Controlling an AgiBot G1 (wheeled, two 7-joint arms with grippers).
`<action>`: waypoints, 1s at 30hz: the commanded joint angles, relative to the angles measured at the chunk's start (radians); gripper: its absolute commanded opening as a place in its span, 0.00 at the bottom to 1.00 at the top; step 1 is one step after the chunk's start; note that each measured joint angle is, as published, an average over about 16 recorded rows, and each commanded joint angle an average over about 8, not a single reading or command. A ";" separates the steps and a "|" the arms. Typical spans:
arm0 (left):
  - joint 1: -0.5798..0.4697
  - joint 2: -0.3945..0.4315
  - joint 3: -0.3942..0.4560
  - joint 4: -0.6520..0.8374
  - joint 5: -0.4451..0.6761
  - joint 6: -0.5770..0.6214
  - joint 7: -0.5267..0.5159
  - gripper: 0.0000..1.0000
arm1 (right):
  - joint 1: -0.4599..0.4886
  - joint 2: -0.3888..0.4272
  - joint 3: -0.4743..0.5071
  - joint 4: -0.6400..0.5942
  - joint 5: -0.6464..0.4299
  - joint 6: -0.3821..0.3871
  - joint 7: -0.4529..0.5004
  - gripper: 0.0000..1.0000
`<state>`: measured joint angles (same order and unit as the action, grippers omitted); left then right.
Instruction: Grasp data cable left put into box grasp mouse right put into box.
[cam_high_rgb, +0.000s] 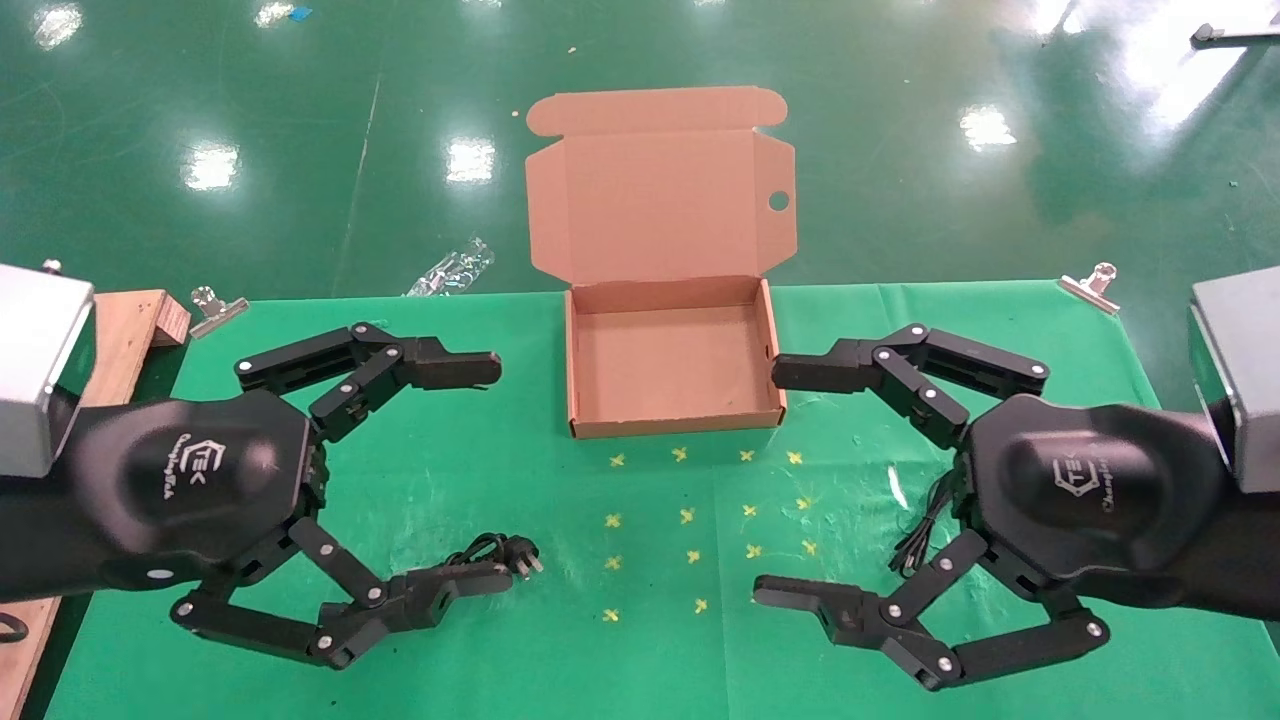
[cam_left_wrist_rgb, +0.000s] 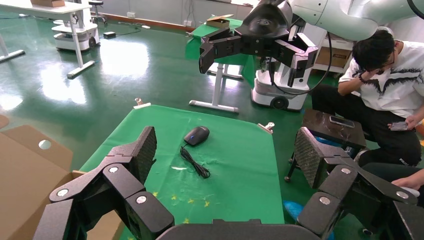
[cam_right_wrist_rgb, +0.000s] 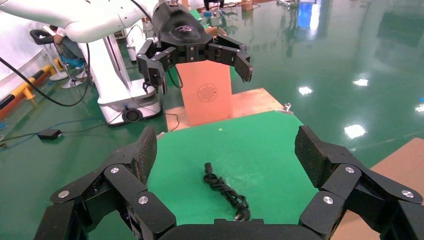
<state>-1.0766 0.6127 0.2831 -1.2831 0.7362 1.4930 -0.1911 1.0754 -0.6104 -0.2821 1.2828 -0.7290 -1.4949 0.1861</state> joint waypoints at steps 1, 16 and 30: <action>0.000 0.000 0.000 0.000 0.000 0.000 0.000 1.00 | 0.000 0.000 0.000 0.000 0.000 0.000 0.000 1.00; 0.000 0.000 0.000 0.000 0.000 0.000 0.000 1.00 | 0.000 0.000 0.000 0.000 0.000 0.000 0.000 1.00; -0.026 -0.018 0.035 -0.042 0.117 -0.005 0.019 1.00 | 0.021 0.032 -0.043 0.029 -0.116 0.002 0.025 1.00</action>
<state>-1.1060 0.5961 0.3200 -1.3192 0.8576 1.4877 -0.1763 1.1022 -0.5845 -0.3235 1.3083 -0.8381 -1.4919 0.2132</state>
